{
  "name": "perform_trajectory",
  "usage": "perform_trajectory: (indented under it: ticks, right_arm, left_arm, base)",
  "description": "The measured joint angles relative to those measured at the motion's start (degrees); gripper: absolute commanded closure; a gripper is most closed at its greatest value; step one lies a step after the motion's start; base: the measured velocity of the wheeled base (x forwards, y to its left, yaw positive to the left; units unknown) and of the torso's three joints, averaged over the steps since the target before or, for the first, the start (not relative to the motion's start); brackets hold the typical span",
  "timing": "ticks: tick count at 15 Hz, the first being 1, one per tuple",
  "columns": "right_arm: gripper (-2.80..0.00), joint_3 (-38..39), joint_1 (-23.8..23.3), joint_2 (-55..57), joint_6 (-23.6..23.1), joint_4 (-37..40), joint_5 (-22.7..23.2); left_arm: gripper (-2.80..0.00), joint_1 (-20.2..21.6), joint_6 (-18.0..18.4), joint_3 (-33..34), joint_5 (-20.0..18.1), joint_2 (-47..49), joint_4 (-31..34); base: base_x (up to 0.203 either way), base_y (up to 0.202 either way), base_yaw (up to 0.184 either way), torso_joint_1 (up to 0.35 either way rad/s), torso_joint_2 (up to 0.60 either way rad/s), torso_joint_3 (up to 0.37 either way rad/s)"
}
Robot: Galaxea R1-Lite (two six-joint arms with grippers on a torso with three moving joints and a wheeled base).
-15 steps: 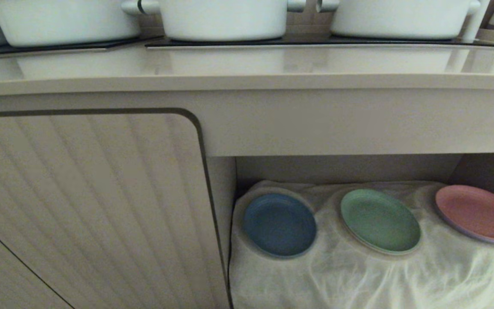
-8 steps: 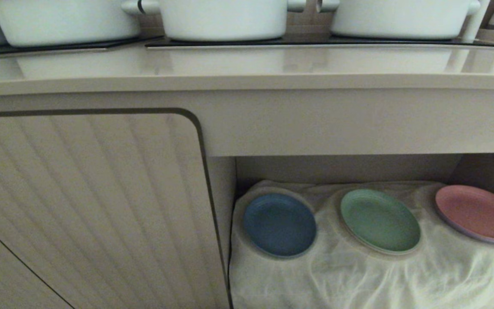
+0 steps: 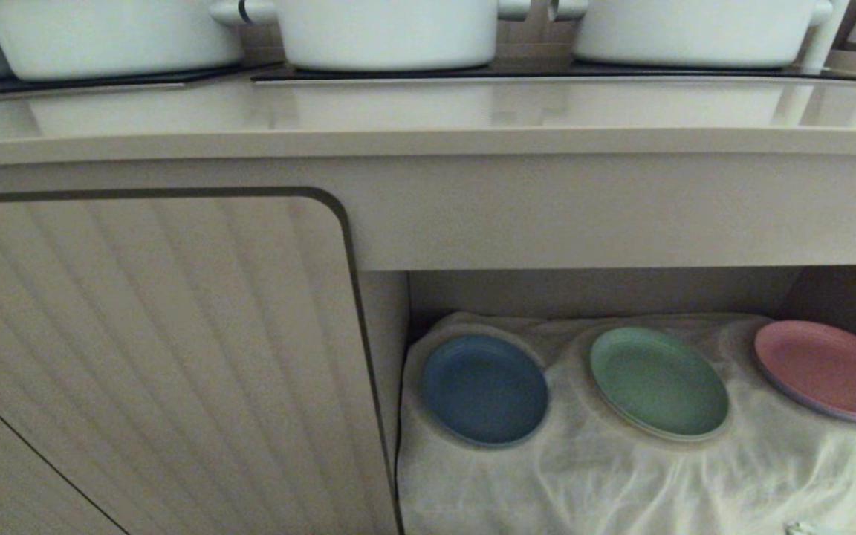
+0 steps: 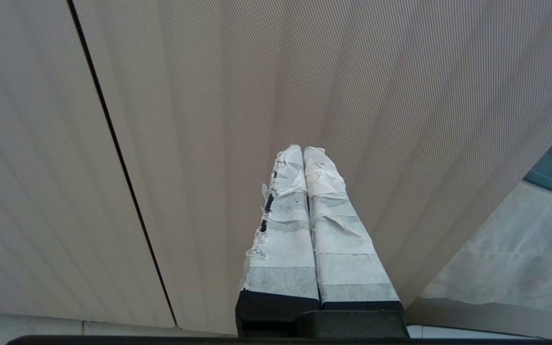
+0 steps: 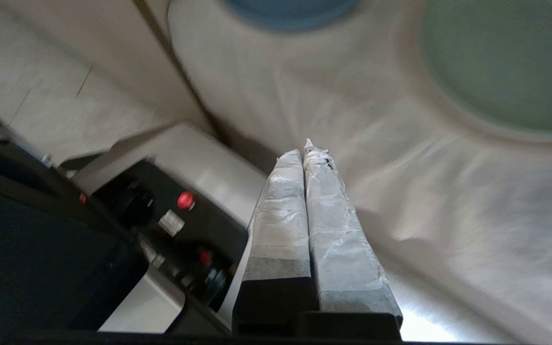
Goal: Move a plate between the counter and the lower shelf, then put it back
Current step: Pick up the plate in the cupboard
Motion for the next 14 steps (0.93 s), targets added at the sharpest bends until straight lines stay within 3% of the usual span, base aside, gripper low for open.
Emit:
perform_trajectory:
  ticks: [4,9,14]
  right_arm:
    - [0.00,0.0,1.9,12.7,-0.3,-5.1,0.2]
    - [0.00,-1.4,5.1,29.8,0.0,-17.2,0.3]
    - [0.00,-6.9,10.4,44.6,1.8,-26.4,0.2]
  left_arm:
    - [0.00,0.0,0.0,0.0,0.0,0.0,0.0]
    - [0.00,0.0,0.0,0.0,0.0,0.0,0.0]
    - [0.00,0.0,0.0,0.0,0.0,0.0,0.0]
  base:
    - [0.000,0.000,0.000,0.000,0.00,0.000]
    - [0.000,0.000,0.000,0.000,0.00,0.000]
    - [0.000,0.000,0.000,0.000,0.00,0.000]
